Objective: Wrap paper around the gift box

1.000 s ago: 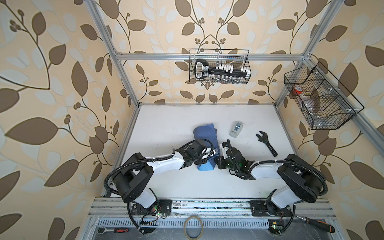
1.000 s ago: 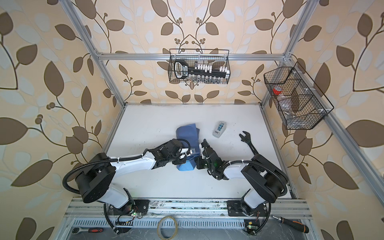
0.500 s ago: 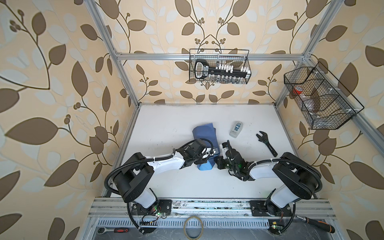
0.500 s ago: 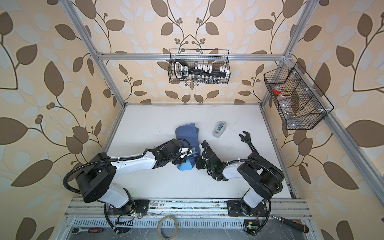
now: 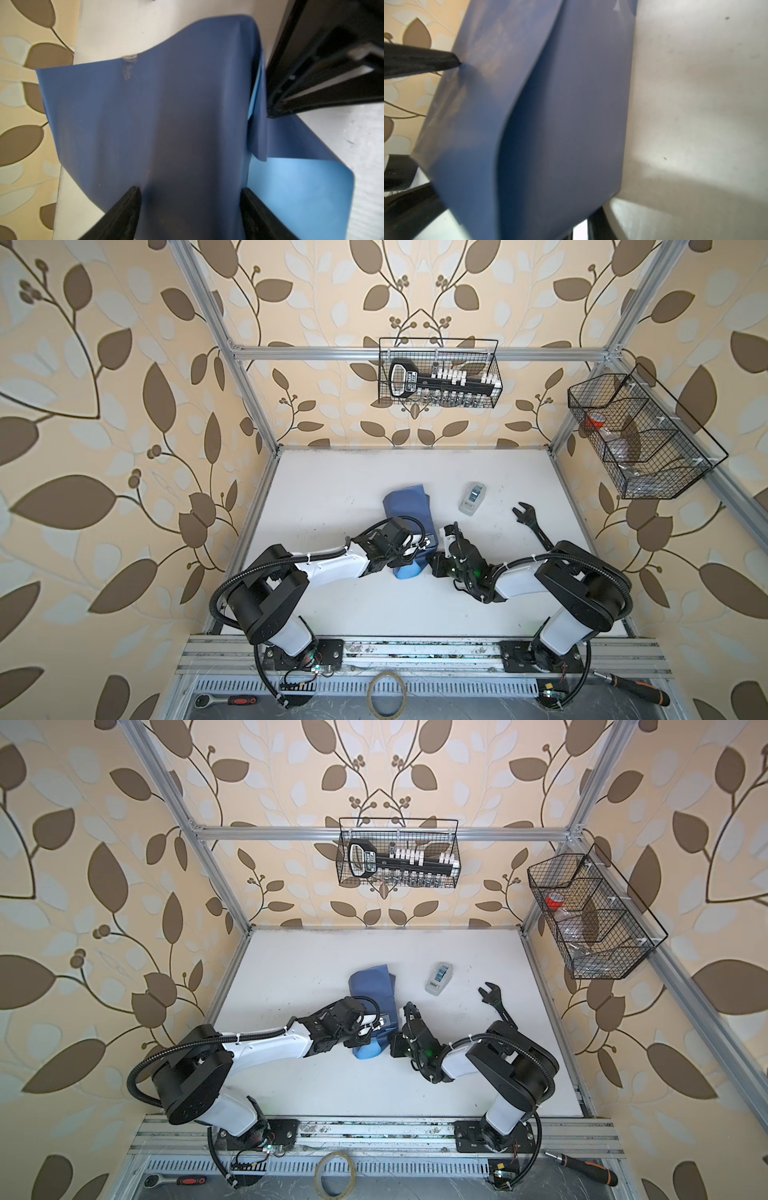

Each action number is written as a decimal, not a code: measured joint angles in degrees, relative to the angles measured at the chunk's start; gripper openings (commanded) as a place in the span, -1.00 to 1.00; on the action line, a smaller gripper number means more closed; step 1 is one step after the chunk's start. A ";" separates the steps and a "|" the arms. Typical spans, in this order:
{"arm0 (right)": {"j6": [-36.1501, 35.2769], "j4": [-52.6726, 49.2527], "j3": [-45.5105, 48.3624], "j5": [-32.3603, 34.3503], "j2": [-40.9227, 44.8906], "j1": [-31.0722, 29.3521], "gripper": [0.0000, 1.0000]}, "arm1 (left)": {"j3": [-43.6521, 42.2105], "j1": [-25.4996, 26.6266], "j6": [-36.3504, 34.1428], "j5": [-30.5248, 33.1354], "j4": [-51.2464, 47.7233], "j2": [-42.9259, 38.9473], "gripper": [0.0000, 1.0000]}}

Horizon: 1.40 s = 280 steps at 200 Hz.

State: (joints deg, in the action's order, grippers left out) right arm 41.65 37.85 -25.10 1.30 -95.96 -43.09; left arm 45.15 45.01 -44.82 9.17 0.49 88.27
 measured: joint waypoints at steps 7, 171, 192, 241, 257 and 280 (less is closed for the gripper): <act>0.50 0.96 0.20 0.02 -0.33 -0.17 -0.71 | 0.00 0.00 0.00 0.04 0.04 0.00 0.52; 6.38 6.60 4.79 1.55 0.33 -8.20 -0.82 | 0.00 0.02 0.00 0.35 0.02 0.04 0.52; 6.78 6.58 4.79 1.97 0.33 -9.18 -0.83 | 0.00 0.02 0.00 0.35 0.04 0.04 0.52; 6.29 5.64 4.55 0.55 0.70 -7.08 -0.83 | 0.00 0.02 0.00 0.35 0.04 0.04 0.52; 5.99 5.18 4.20 -0.83 0.70 -5.60 -0.83 | 0.00 0.02 0.00 0.35 0.02 0.04 0.52; 5.77 4.76 3.87 -2.73 0.66 -3.80 -0.82 | 0.00 0.02 0.00 0.37 0.04 0.07 0.52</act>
State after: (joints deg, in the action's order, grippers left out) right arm 47.42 42.61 -21.23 -1.43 -95.31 -46.89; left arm 45.15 45.04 -44.82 9.54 0.54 88.33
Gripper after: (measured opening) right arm 0.088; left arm 0.761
